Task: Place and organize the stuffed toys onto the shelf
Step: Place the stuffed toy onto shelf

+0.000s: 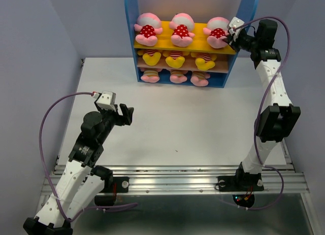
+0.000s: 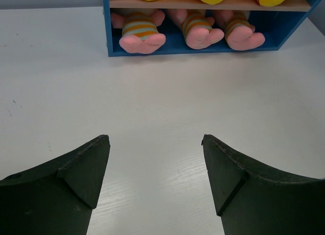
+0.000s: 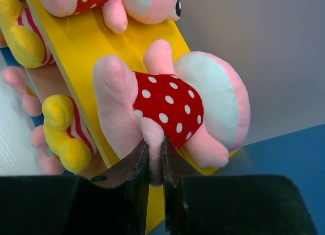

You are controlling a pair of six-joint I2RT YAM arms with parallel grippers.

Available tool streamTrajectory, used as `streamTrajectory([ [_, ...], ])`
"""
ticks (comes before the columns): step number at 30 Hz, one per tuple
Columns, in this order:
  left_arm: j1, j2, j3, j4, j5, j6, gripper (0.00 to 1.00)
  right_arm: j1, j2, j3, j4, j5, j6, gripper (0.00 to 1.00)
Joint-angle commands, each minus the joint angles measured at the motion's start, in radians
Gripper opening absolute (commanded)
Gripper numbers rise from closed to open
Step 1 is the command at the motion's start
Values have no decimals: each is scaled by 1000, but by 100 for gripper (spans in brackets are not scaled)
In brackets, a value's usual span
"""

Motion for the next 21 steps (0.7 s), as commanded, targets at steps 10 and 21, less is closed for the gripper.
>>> streamTrajectory([
  [10,1,1,-5,37,-10,10,85,-1,-34,-51,68,16,-17,27],
  [21,3,1,-5,37,-10,12,84,-1,-72,-90,68,13,-21,36],
])
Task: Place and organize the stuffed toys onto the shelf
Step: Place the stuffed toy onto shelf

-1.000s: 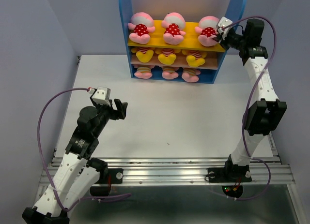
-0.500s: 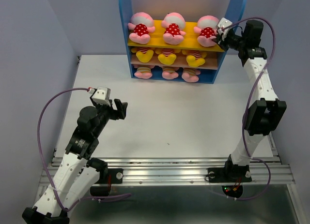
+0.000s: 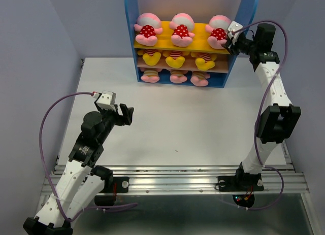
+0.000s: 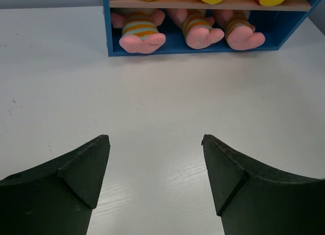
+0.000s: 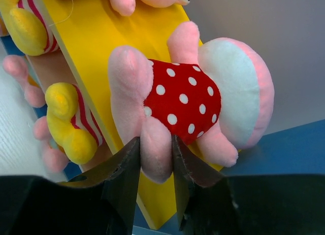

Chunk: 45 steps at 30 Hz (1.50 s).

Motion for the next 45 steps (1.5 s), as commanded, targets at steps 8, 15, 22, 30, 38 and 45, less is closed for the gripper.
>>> streamTrajectory([
  [8,1,-1,-5,37,-10,13,84,-1,-78,-14,53,1,14,47],
  [15,1,-2,-5,37,-10,13,85,-1,-106,-23,70,-8,45,71],
  [22,1,-1,-5,39,-10,13,85,-1,-138,-7,96,-33,126,82],
  [30,1,-8,-5,37,-10,15,85,-1,-193,-19,90,-83,179,89],
  [38,1,-14,-6,37,-10,13,85,-1,-313,-83,65,-136,276,97],
  [45,3,-24,-9,39,-4,8,85,-1,-389,-123,79,-113,385,94],
])
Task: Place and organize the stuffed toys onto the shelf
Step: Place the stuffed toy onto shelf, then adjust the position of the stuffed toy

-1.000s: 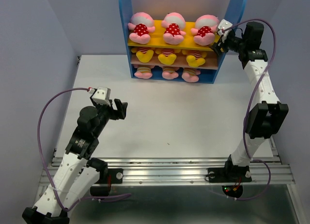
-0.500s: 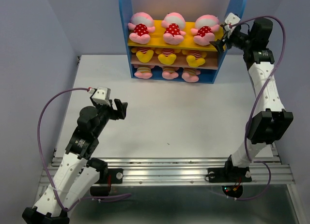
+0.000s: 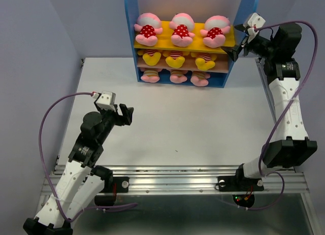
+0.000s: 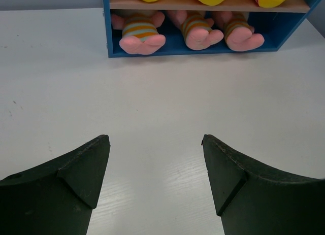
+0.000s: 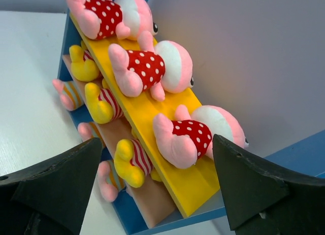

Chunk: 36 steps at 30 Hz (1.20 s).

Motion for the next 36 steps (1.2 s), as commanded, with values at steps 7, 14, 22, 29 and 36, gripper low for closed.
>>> streamTrajectory([
  [7,3,-13,-8,37,-6,10,85,39,108,206,-67,177,331,42],
  [14,3,-7,-6,36,-10,8,84,176,210,272,-103,442,294,26],
  [22,1,5,-3,37,-10,8,85,189,296,286,-88,618,257,23],
  [29,1,8,-3,37,-10,10,84,189,319,253,-91,698,222,22],
  [36,3,1,-3,36,-10,10,85,189,311,214,-91,767,207,19],
])
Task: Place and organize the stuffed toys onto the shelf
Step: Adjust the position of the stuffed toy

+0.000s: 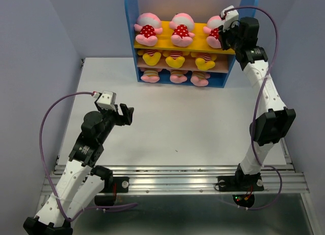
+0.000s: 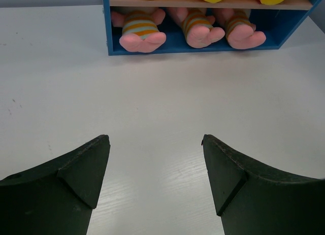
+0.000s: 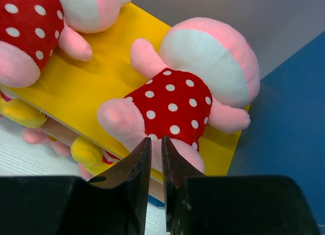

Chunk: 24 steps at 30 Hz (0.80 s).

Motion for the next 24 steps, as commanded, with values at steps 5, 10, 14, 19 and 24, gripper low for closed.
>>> streamTrajectory([
  [5,1,-10,-5,36,-10,10,85,-2,-31,-58,20,97,-25,18],
  [10,3,-14,-6,36,-9,10,85,-2,-46,-92,20,126,-25,17],
  [14,3,-17,-6,36,-9,10,85,-20,-56,-103,22,136,-15,17],
  [19,3,-19,-8,34,-7,8,85,-31,-76,-124,23,126,13,17],
  [24,1,-17,-6,36,-5,8,85,-51,-91,-140,23,117,31,18],
])
